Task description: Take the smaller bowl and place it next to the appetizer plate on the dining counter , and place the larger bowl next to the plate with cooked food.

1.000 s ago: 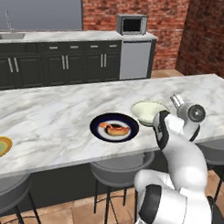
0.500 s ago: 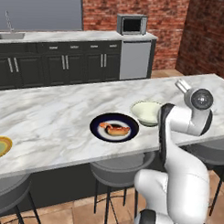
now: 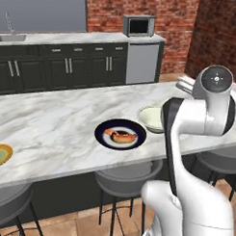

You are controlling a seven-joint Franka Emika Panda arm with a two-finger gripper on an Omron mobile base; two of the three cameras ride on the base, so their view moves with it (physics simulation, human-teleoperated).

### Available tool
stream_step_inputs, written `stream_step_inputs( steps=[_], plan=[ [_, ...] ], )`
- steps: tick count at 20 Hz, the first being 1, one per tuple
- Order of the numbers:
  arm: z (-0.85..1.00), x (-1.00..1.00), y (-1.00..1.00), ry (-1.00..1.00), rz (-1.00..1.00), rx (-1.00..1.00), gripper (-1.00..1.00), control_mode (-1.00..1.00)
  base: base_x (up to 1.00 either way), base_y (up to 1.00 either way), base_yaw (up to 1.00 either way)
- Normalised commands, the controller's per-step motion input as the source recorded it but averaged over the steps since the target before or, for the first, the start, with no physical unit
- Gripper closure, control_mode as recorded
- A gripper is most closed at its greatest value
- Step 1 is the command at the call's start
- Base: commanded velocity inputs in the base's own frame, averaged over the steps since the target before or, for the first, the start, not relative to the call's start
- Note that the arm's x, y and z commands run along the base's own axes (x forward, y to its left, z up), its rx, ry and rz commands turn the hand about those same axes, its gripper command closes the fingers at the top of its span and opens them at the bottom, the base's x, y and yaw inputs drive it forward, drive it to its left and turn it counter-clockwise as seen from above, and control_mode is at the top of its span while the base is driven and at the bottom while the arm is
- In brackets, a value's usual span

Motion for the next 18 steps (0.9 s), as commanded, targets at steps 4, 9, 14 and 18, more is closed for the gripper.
stream_step_inputs(
  steps=[4, 9, 14, 18],
  plan=[
    [0.54, -0.84, 0.92, 0.45, 0.46, -0.12, -1.0, -1.0, 0.0, 0.0, 0.0],
    [-0.09, -0.75, 0.25, 0.29, 0.64, -0.06, -1.0, -1.0, 0.0, 0.0, 0.0],
    [-0.59, -0.43, -0.23, 0.1, 0.57, 0.03, -1.0, -1.0, 0.0, 0.0, 0.0],
    [-0.59, 0.08, -0.11, -0.05, 0.16, 0.01, -1.0, -1.0, 0.0, 0.0, 0.0]
  ],
)
